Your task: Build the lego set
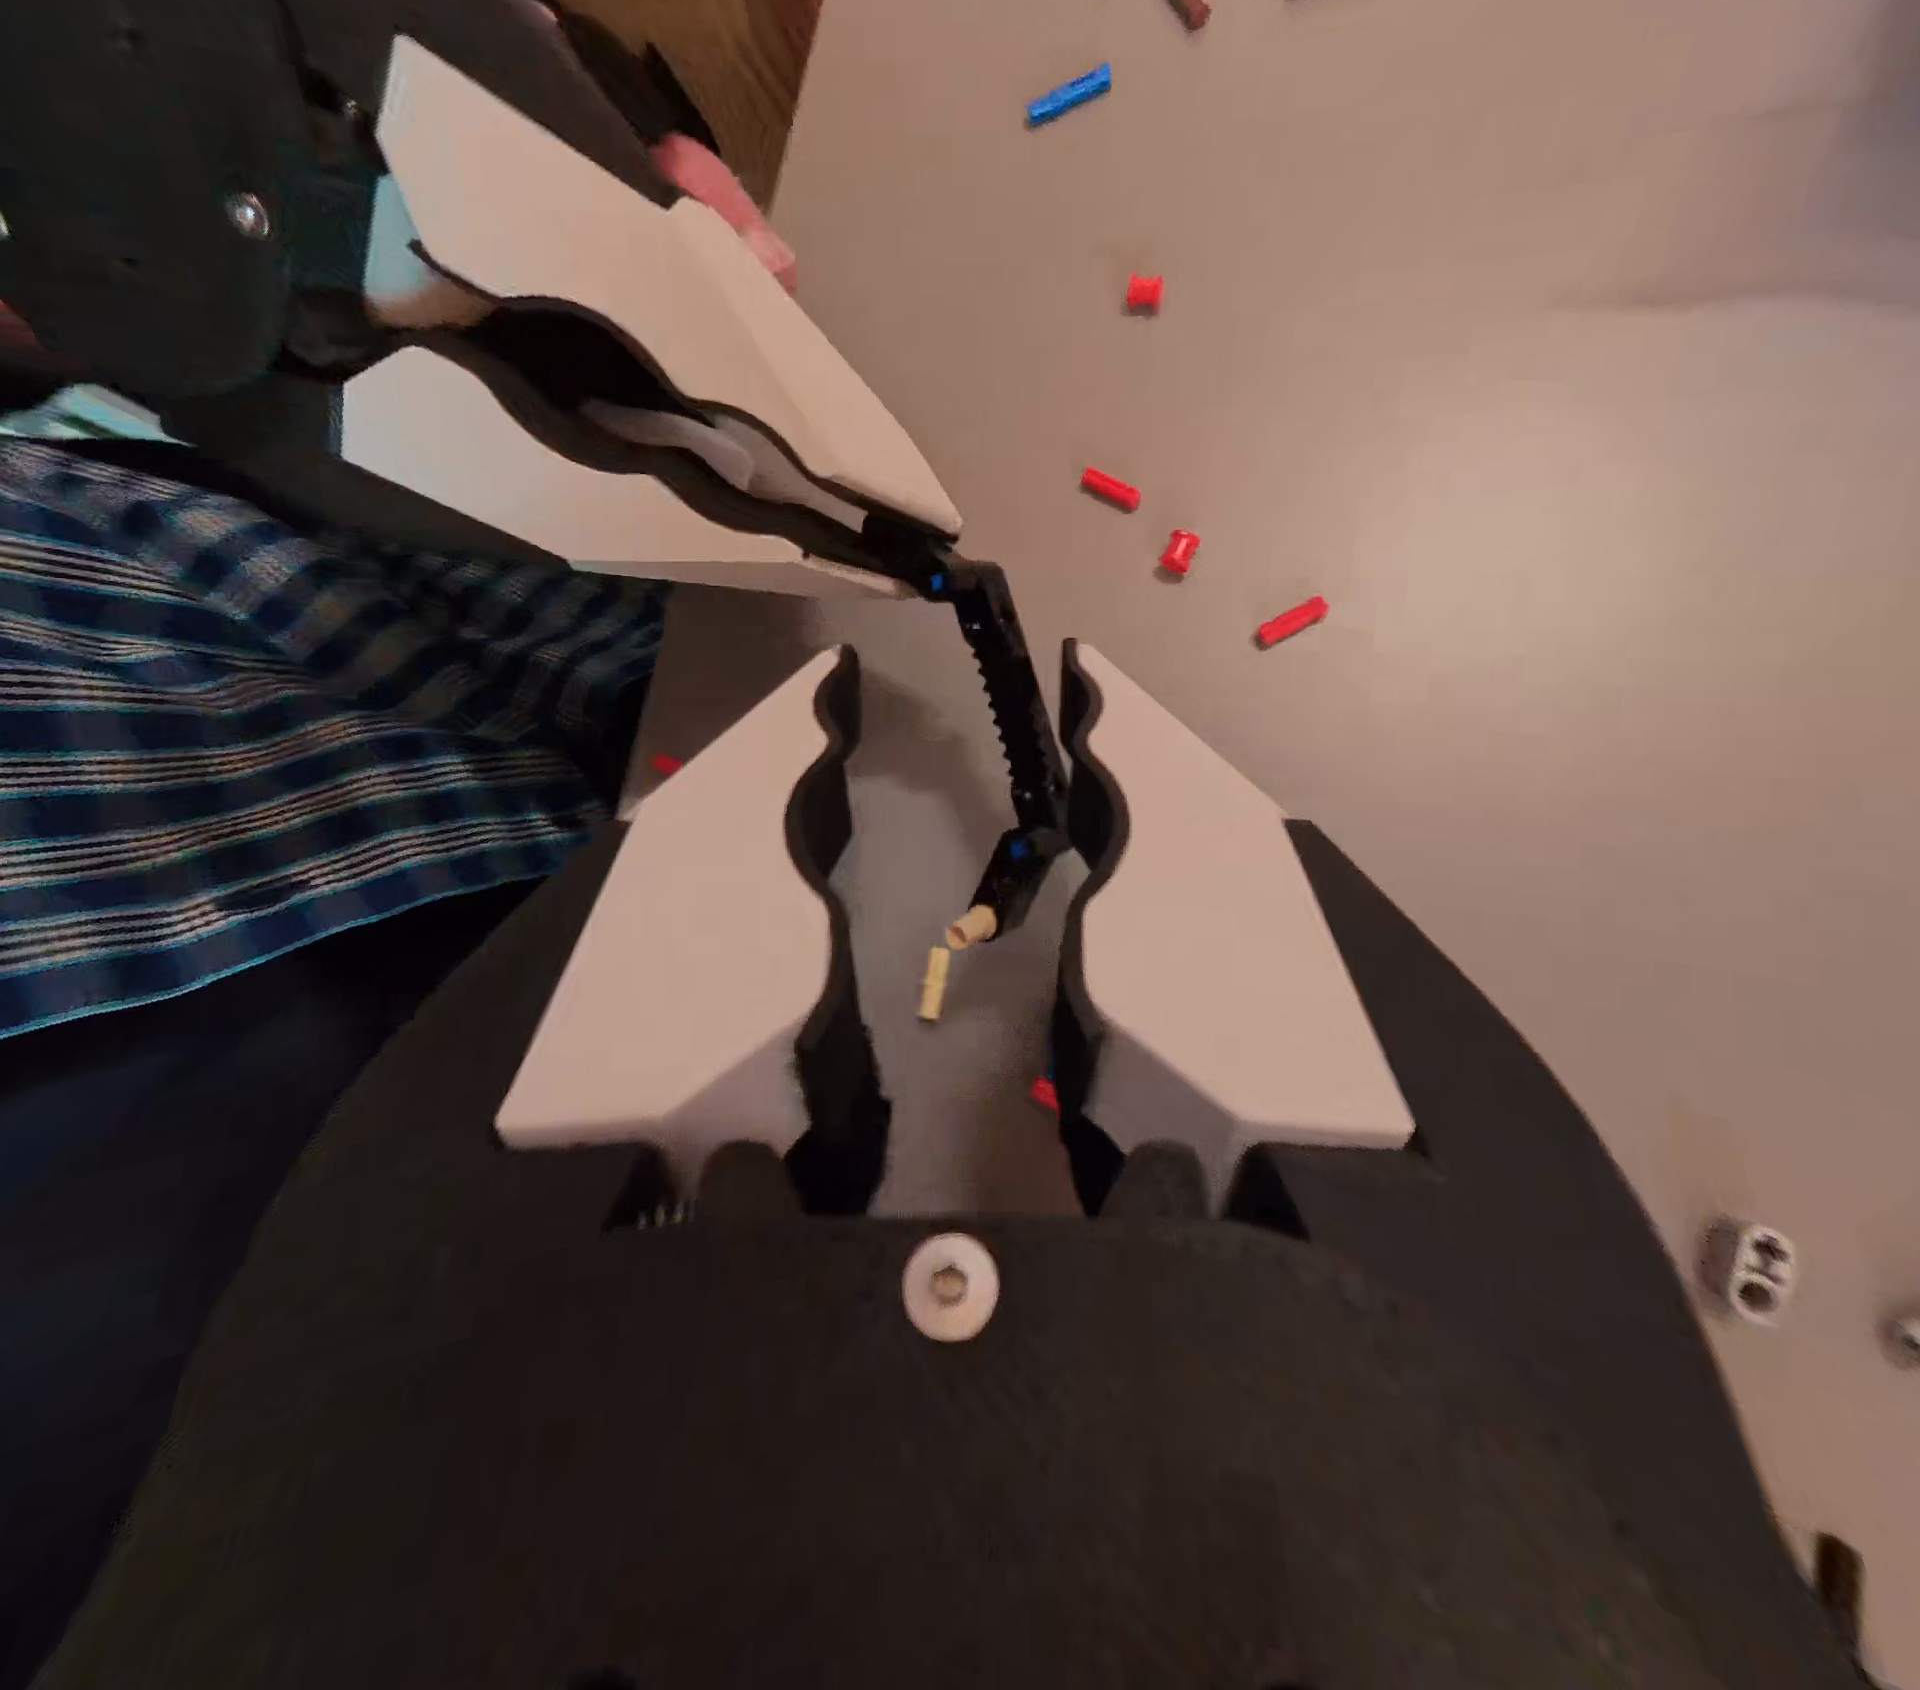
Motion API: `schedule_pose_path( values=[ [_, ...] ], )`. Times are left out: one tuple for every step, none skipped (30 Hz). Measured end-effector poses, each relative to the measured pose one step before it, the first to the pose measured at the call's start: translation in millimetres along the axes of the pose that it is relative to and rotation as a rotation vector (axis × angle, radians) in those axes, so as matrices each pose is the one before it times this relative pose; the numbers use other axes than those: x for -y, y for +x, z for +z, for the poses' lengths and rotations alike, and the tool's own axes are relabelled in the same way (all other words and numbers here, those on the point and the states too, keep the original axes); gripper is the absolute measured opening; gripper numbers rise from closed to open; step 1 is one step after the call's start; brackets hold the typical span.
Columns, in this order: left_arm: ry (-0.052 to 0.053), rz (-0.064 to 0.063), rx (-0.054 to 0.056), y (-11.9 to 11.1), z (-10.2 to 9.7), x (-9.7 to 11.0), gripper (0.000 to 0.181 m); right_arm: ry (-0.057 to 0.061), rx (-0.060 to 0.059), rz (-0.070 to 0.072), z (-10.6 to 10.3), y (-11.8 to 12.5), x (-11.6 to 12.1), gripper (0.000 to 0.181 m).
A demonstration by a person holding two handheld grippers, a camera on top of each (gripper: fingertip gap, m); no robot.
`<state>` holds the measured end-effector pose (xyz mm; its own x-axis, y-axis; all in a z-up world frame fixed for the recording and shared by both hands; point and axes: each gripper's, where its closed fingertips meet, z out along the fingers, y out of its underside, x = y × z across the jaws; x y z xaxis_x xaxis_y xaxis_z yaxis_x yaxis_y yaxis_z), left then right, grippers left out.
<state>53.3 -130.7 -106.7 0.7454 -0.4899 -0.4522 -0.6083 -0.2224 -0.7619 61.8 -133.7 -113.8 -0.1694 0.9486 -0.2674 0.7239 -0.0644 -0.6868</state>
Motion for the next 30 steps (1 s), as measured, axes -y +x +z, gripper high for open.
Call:
schedule_pose_path(
  values=[
    [0.0112, 0.0605, 0.0097, -0.74, -2.95, 5.23, 0.007, 0.0144, 0.0297, 0.0165, -1.27, -2.02, 2.21, 0.039],
    [0.0109, 0.0637, 0.0159, -1.75, -2.85, 4.66, 0.007, 0.0174, 0.0326, 0.0159, -1.21, -2.57, 2.49, 0.041],
    [0.0102, 0.0561, 0.0129, -1.58, -2.73, 3.99, 0.007, 0.0154, 0.0316, 0.0172, -1.39, -2.71, 2.58, 0.042],
    [0.0136, 0.0396, 0.0037, -1.0, -2.51, 3.75, 0.007, 0.0195, 0.033, 0.0104, -1.36, -3.58, 3.25, 0.042],
    [0.011, 0.0405, 0.0096, -1.8, -2.08, 3.02, 0.007, 0.0194, 0.0446, 0.0074, -1.11, -5.56, 3.07, 0.039],
    [0.0028, 0.0487, 0.0132, -1.89, -1.47, 1.57, 0.007, 0.012, 0.0405, 0.0048, -0.42, -5.38, 1.89, 0.034],
    [0.0136, 0.042, 0.0023, -0.22, -1.79, 3.37, 0.007, 0.0078, 0.013, 0.0, -0.54, -1.52, 1.19, 0.029],
    [0.0169, 0.0351, 0.003, -0.21, -1.84, 3.91, 0.007, 0.0145, 0.0184, 0.0003, -1.04, -2.39, 2.11, 0.022],
    [0.0112, 0.0338, 0.0091, -1.25, -1.45, 2.6, 0.007, 0.0156, 0.0124, -0.0038, -1.16, -1.78, 2.26, 0.019],
    [0.0085, 0.027, 0.0053, -1.39, -1.15, 1.29, 0.007, 0.0091, 0.0081, -0.0058, -0.82, -1.63, 1.26, 0.018],
    [0.0104, 0.0122, -0.0019, -0.87, -1.06, 0.83, 0.008, 0.0, 0.0059, -0.0072, -0.13, -1.77, 0.22, 0.017],
    [0.0054, 0.0023, -0.0054, -0.23, -0.49, -0.27, 0.008, -0.0034, -0.0077, -0.0193, 0.42, -0.72, -0.11, 0.015],
    [0.0002, 0.0001, -0.0054, -0.2, 0.03, -1.39, 0.008, -0.0027, -0.0168, -0.0245, 0.44, -0.02, 0.06, 0.014],
    [0.0027, -0.0125, -0.0174, 0.95, -0.27, -1.33, 0.011, 0.0024, -0.0092, -0.0192, 0.28, -1.06, 1.04, 0.014],
    [0.0105, -0.0425, -0.0124, -1.01, -1.7, -0.19, 0.014, 0.0096, -0.0062, -0.0171, 0.04, -1.36, 2.31, 0.014],
    [0.0085, -0.0477, -0.0199, -0.88, -2.2, -0.19, 0.016, 0.0045, -0.0218, -0.0277, -0.27, 0.39, 1.57, 0.014],
    [0.0003, -0.0446, -0.0201, -1.34, -2.08, -1.47, 0.022, -0.0067, -0.0296, -0.029, -0.17, 1.63, -0.1, 0.014],
    [0.0178, -0.0522, -0.0226, -1.7, -3.22, 1.01, 0.026, -0.0077, -0.024, -0.0224, -0.02, 1.25, -0.34, 0.014],
    [0.0292, -0.0591, -0.0301, -1.16, -3.4, 2.66, 0.028, 0.0008, -0.0153, -0.0226, -0.13, -0.15, 0.81, 0.014],
    [0.0139, -0.0688, -0.0589, 2.33, -1.43, 1.0, 0.028, -0.0033, -0.0119, -0.0287, -0.05, -0.96, 0.23, 0.014],
    [-0.0171, -0.0836, -0.0498, 0.11, 0.62, -3.46, 0.031, -0.0095, -0.0126, -0.0207, 0.28, -0.38, -0.44, 0.014],
    [0.0009, -0.0644, -0.0307, -2.17, 0.39, -1.42, 0.035, -0.0124, -0.0119, -0.0214, 0.56, -0.41, -0.78, 0.014],
    [0.0222, -0.0443, -0.0453, 0.91, -0.14, 1.24, 0.033, -0.0043, -0.0198, -0.034, 0.32, 0.07, 0.43, 0.014],
    [-0.0047, -0.0411, -0.0407, 0.84, 1.08, -1.84, 0.033, -0.0074, -0.0134, -0.0349, 0.37, -1.02, 0.22, 0.014],
    [-0.009, -0.0271, -0.0316, 0.67, 0.94, -2.08, 0.03, -0.0031, -0.0163, -0.0327, 0.27, -0.76, 0.91, 0.013],
    [0.0046, -0.0151, -0.0622, 6.62, 0.84, -0.74, 0.019, 0.0038, -0.0243, -0.026, -0.64, 1.0, 1.62, 0.005],
    [0.0002, -0.025, -0.038, 3.92, 1.21, -0.64, 0.014, 0.0006, -0.0074, -0.0164, -0.51, -0.54, 0.84, 0.005],
    [0.0149, -0.0137, -0.0228, 2.69, 0.73, 1.09, 0.012, 0.0013, 0.0005, -0.0069, -0.15, -1.07, 0.6, 0.005],
    [0.0056, -0.0147, -0.0109, 0.84, 0.46, -0.25, 0.01, -0.0013, -0.0066, -0.0041, 0.03, 0.3, -0.1, 0.005],
    [0.002, -0.0068, -0.0054, -0.19, -0.16, -0.12, 0.01, 0.0032, -0.0011, 0.0008, 0.22, -0.38, 0.2, 0.005]
  ],
)
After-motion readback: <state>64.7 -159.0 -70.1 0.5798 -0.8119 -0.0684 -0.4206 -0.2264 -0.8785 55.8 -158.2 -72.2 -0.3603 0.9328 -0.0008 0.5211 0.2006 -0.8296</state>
